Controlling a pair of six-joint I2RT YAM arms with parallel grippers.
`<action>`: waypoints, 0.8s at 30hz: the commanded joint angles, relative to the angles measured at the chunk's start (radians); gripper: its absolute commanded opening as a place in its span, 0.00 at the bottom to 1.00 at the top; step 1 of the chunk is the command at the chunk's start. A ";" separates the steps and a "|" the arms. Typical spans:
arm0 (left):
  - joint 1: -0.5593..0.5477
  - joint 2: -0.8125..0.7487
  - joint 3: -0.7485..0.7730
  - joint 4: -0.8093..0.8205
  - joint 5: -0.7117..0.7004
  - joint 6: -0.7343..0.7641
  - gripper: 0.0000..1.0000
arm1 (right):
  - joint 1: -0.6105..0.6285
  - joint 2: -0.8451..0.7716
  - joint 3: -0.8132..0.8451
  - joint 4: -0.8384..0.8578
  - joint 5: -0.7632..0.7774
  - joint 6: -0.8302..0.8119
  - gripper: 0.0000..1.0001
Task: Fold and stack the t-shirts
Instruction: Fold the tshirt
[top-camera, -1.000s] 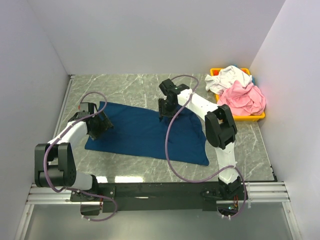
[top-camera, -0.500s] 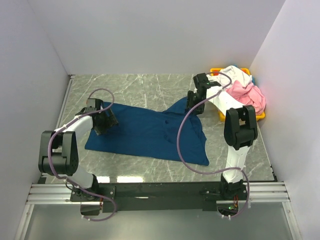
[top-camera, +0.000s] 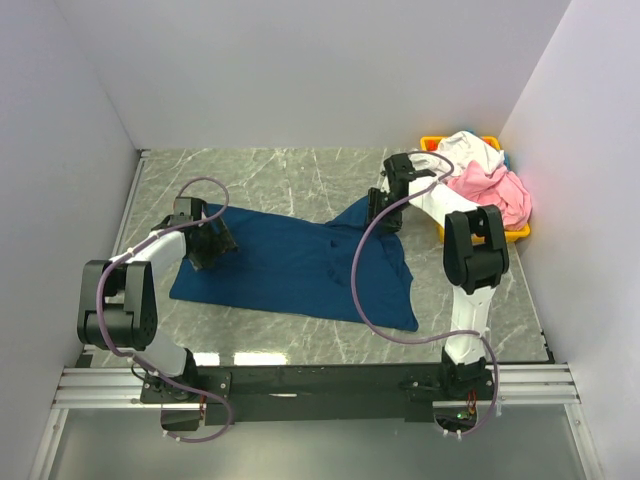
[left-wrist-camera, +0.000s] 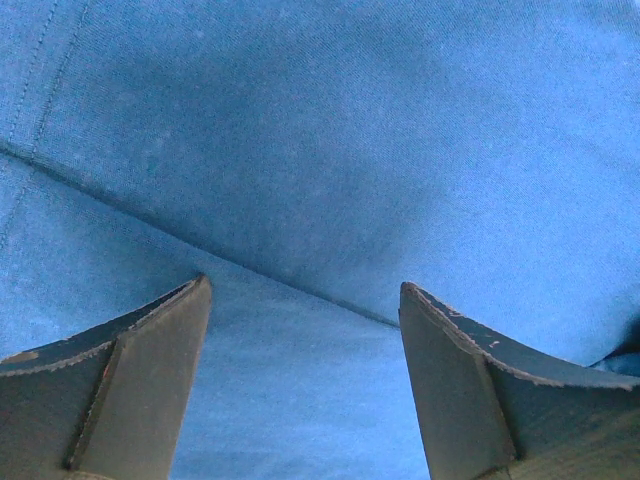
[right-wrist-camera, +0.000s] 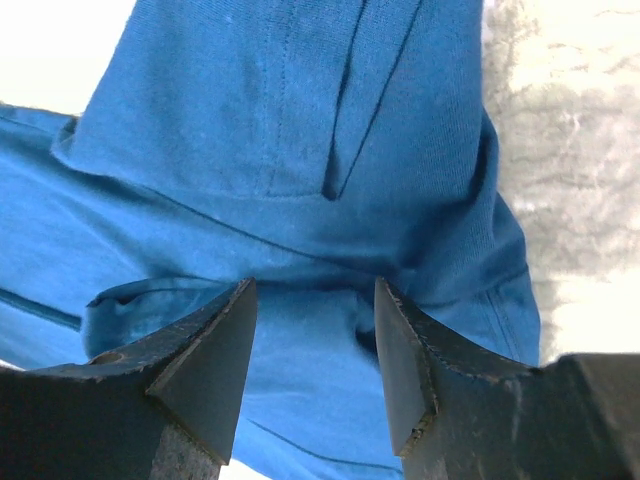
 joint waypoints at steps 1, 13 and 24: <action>0.000 -0.001 0.004 0.020 0.011 0.003 0.82 | -0.003 0.031 0.016 0.022 -0.016 -0.037 0.57; 0.000 -0.012 -0.006 0.019 0.007 0.003 0.82 | 0.001 0.030 0.029 -0.005 -0.063 -0.062 0.28; 0.000 -0.010 -0.014 0.023 0.008 0.000 0.82 | 0.000 -0.172 -0.029 0.021 -0.082 -0.048 0.00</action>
